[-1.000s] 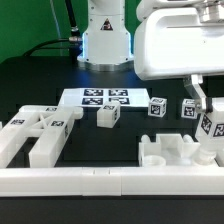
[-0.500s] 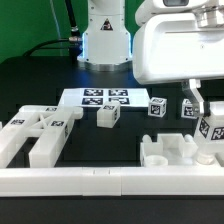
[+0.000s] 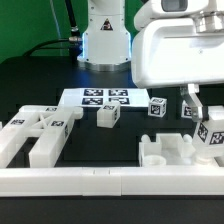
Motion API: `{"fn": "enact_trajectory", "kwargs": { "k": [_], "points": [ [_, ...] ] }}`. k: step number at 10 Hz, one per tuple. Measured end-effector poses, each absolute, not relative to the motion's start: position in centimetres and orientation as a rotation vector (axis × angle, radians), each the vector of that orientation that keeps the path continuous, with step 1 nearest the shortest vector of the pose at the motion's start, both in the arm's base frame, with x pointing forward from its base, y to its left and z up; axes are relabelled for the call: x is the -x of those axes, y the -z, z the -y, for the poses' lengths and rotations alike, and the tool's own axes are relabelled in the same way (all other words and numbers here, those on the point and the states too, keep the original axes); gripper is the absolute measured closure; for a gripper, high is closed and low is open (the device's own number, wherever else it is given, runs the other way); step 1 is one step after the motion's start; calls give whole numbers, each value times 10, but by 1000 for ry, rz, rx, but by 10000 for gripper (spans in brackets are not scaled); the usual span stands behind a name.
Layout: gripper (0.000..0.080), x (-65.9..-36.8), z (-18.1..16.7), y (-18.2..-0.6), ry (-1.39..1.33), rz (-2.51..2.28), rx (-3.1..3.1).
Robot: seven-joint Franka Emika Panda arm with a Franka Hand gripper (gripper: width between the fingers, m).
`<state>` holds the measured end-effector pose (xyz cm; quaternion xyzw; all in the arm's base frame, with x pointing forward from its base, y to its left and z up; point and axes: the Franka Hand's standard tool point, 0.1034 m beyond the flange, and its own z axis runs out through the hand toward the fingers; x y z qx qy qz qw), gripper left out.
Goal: Assemble chair
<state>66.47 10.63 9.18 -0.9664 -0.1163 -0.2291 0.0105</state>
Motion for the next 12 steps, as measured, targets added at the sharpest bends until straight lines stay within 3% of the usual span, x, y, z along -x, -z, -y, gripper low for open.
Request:
{"fn": "enact_trajectory", "kwargs": {
  "k": [12],
  "points": [
    [508,-663,-111,-92,905,363,2955]
  ]
}}
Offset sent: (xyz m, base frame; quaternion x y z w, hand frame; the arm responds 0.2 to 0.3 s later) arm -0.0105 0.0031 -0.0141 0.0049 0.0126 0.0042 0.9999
